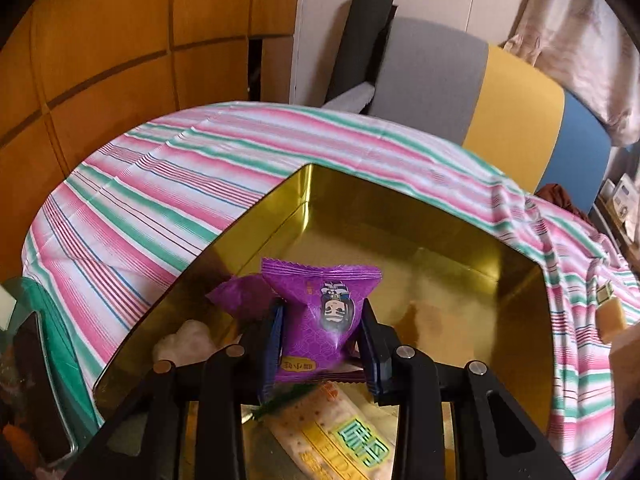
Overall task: Organize objects
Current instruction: 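Carry the purple candy and cream box to the gold tray and release both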
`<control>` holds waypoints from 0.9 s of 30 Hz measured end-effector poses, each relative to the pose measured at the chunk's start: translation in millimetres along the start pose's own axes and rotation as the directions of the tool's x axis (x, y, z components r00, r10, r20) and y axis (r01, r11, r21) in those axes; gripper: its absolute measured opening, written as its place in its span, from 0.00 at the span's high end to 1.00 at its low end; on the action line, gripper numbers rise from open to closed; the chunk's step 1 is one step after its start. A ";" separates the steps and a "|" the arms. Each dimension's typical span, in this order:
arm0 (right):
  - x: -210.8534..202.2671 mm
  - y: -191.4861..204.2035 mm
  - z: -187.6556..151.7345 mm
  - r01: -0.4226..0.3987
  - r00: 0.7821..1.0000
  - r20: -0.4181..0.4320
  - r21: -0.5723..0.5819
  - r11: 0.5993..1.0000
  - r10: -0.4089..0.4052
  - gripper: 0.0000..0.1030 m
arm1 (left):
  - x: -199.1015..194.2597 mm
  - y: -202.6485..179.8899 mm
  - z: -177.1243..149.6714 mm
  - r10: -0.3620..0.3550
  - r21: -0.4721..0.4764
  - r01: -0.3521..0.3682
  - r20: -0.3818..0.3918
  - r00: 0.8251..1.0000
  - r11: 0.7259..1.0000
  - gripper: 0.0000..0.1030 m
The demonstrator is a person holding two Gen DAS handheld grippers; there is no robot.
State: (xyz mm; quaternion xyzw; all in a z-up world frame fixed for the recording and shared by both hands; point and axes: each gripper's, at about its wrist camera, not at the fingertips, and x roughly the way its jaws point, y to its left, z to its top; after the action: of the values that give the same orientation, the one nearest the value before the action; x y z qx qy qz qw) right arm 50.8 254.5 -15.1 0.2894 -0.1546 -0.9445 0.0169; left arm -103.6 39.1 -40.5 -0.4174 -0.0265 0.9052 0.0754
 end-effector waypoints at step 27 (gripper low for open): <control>53.4 21.5 0.1 -0.019 0.994 -0.109 0.035 0.999 0.023 0.49 | -37.4 11.0 -43.8 0.067 -0.060 -0.065 0.024 0.997 0.996 0.17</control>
State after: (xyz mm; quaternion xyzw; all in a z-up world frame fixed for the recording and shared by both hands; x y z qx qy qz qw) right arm 5.1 227.5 -37.4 0.3391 -0.1723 -0.9243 0.0305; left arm -47.7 21.6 -42.1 -0.4082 -0.0405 0.9114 0.0328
